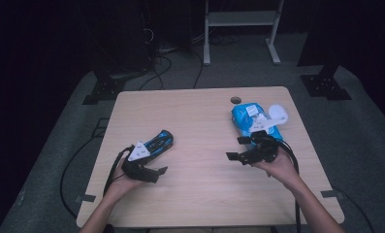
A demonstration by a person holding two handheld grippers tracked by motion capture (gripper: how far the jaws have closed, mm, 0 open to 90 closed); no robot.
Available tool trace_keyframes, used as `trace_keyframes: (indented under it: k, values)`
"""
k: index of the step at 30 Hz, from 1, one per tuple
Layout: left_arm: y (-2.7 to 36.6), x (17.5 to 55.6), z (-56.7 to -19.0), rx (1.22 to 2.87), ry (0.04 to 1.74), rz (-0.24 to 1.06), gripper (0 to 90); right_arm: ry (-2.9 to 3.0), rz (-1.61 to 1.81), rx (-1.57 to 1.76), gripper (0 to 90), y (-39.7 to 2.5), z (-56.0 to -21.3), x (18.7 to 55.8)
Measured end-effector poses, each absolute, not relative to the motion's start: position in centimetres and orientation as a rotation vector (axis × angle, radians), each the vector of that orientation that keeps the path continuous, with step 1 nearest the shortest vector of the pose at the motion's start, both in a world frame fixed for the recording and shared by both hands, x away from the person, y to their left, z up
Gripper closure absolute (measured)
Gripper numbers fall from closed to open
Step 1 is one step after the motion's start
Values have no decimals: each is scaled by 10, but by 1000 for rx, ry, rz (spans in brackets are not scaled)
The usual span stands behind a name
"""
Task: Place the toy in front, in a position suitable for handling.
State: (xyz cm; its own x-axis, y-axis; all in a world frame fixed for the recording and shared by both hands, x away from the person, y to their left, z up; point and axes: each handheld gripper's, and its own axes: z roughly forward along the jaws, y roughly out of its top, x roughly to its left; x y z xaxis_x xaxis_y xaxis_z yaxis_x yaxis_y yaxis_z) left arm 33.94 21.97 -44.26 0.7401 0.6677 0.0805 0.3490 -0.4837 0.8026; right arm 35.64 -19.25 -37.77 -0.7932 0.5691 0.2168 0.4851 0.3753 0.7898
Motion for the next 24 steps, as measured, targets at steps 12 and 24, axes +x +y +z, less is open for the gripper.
trace_keyframes:
  k: [12,24]
  values:
    - [268,371,-449,2081,889,521,72,2630,1361,845,199,-91,-361,423]
    - [281,382,-462,2122,927,502,72,2675,1324,898,220,-23,-390,471]
